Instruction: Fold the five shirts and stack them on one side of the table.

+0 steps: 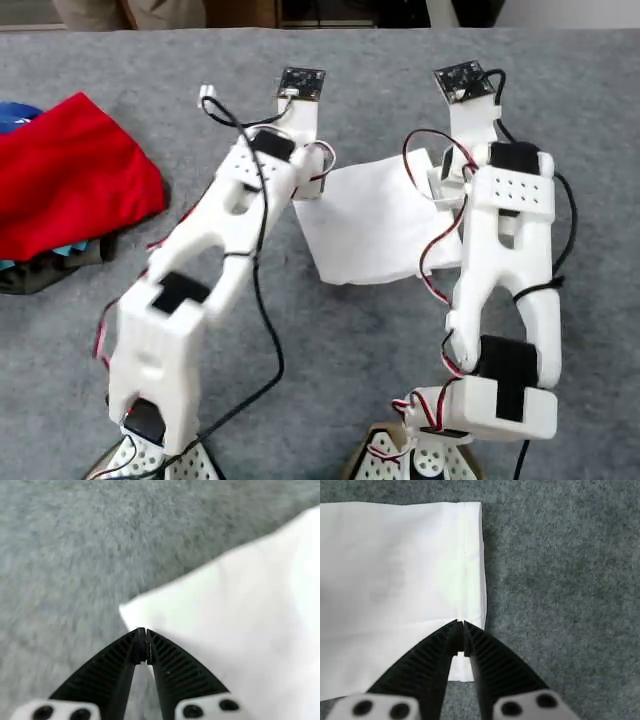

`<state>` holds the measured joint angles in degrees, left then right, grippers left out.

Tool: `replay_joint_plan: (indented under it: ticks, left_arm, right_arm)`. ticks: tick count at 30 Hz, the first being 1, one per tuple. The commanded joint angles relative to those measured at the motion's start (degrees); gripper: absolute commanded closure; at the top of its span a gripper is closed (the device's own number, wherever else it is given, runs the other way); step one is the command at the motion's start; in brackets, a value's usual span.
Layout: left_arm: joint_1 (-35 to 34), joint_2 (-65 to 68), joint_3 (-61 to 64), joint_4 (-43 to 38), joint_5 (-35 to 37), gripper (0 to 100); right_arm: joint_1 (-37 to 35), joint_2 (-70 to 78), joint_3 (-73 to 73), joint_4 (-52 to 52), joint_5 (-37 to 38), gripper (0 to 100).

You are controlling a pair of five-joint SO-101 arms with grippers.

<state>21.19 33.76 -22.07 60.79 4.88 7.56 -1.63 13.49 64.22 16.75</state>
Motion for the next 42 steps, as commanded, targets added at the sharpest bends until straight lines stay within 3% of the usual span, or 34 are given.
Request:
replay_joint_plan:
  ticks: [1, 6, 10, 14, 19, 28, 30, 35, 42]
  left_arm:
    - [-1.0, 11.9, -14.8, 3.2, -0.3, 98]
    - [-1.6, 24.6, -34.0, 13.6, -0.7, 98]
    - [-0.4, 30.5, -48.5, 22.5, -0.8, 98]
    - [-0.4, 35.0, -60.9, 28.2, -1.1, 98]
    - [0.0, 39.3, -73.7, 37.1, -7.7, 98]
    - [-2.5, 35.1, -73.4, 40.2, -9.2, 98]
    - [-2.6, 33.1, -73.4, 40.2, -9.2, 98]
    - [-2.3, 26.5, -72.8, 40.3, -9.1, 98]
    - [-3.5, 18.1, -71.4, 40.4, -9.0, 98]
  right_arm:
    - [1.2, -2.1, 3.1, -2.1, -0.4, 99.7]
    - [2.6, -0.5, 12.0, -8.4, -0.2, 99.7]
    - [4.1, 5.0, 19.6, -17.0, 5.9, 99.7]
    - [5.8, 5.9, 17.0, -14.9, 8.2, 99.7]
    - [6.1, 1.4, 11.6, -10.9, 8.4, 99.7]
    - [6.4, -12.4, 8.1, -1.6, 8.1, 99.5]
    - [6.1, -13.1, 8.2, 0.3, 7.4, 95.5]
    - [6.2, -10.1, 10.7, -2.9, -5.5, 78.8]
    - [2.4, 0.7, 13.1, -9.8, -13.0, 77.2]
